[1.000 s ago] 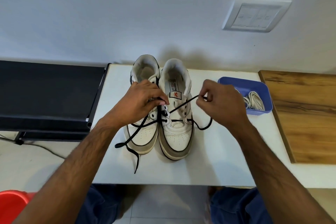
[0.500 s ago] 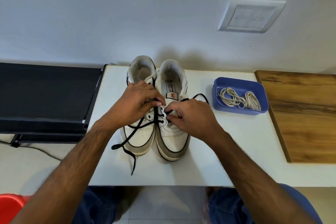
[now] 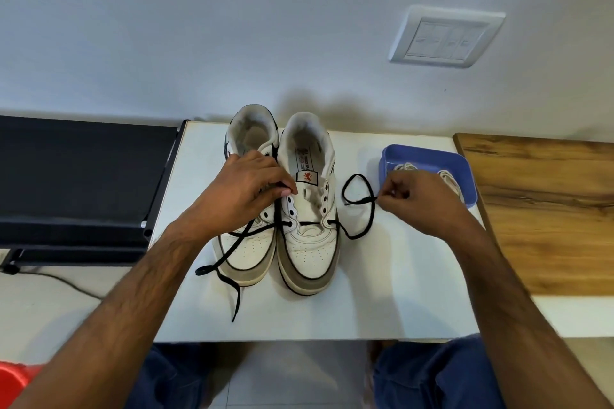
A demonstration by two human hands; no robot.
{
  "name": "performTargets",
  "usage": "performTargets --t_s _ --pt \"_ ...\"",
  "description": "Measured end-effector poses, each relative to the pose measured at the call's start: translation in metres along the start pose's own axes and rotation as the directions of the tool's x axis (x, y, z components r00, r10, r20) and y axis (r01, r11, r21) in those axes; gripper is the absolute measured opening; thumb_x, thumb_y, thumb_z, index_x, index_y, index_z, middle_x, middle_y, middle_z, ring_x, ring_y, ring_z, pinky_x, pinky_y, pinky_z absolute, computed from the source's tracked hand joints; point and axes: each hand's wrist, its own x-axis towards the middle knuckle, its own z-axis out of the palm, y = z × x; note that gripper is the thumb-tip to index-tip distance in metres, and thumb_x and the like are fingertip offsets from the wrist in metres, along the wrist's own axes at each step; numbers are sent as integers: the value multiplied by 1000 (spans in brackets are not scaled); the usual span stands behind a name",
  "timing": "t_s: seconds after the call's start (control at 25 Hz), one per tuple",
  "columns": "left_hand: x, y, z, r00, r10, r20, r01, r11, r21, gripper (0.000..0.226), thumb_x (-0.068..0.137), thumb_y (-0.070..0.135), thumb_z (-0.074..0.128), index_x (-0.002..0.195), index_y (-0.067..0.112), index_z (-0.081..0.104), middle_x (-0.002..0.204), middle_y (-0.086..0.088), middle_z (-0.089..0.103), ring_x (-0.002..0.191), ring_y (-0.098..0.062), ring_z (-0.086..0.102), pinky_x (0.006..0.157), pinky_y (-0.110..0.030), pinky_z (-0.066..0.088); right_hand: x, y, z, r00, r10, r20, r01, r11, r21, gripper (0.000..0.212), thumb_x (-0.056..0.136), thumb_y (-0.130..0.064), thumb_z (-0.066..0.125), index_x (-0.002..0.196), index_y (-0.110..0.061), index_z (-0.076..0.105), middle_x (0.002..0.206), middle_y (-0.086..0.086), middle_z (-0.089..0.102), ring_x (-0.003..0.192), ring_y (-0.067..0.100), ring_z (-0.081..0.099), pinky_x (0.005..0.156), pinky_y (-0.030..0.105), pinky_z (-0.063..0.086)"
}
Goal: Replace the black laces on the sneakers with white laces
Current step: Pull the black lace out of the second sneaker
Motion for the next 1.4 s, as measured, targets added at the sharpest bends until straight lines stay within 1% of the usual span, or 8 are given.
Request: performTargets --t_s 0.12,0.24,0.52,0.88,1.04,1.2,1.28,1.4 --pt "-11 15 -1 999 -31 40 27 995 99 28 100 47 48 123 36 61 103 18 61 100 -11 54 84 -36 33 1 -1 16 997 -6 70 14 993 -117 9 92 -34 66 98 -31 73 73 -18 57 74 10 60 72 36 57" --pt "-23 34 -5 996 -87 37 79 980 185 33 99 44 56 131 35 56 109 16 60 105 -13 57 97 -44 37 -7 -11 20 999 -16 -39 10 988 -154 20 94 -35 63 113 -34 69 72 -18 55 80 11 61 77 36 57" --pt "-21 83 30 974 -228 2 212 908 361 18 85 44 70 94 29 73 100 1 54 94 -25 57 82 -46 43 -36 -46 57 998 64 -17 -63 995 73 22 88 -56 64 94 -34 67 82 -15 65 81 8 62 69 29 47" --pt "-2 86 35 934 -356 40 336 908 249 23 93 39 68 112 28 72 101 8 37 103 -19 54 83 -36 22 1 -54 66 977 213 -7 -211 971 114 45 79 -71 61 79 -26 61 75 -9 67 74 12 65 70 34 56" --pt "3 86 29 924 -375 75 344 900 267 23 91 44 68 110 32 74 101 9 37 103 -16 52 83 -34 21 4 -54 64 989 146 -27 -144 986 87 36 87 -58 59 72 -25 59 69 -9 62 72 13 61 64 29 45" --pt "-2 90 36 939 -343 40 317 902 293 14 91 36 72 99 25 71 98 6 45 91 -20 57 82 -38 35 11 -38 62 996 85 36 -91 972 217 34 89 -41 57 61 -23 51 59 -7 51 66 15 51 77 39 37" --pt "-6 83 37 950 -312 24 298 925 238 12 94 31 66 95 20 65 98 4 49 87 -19 57 82 -40 39 13 -33 62 994 79 70 -95 956 279 35 89 -36 56 58 -22 47 56 -6 47 64 15 47 78 42 33" --pt "-11 64 18 925 -344 163 372 908 -194 21 89 41 50 84 23 60 92 9 49 88 -11 52 85 -42 38 15 -30 61 993 82 86 -104 946 308 34 90 -35 56 59 -23 50 58 -7 51 68 16 50 81 43 31"
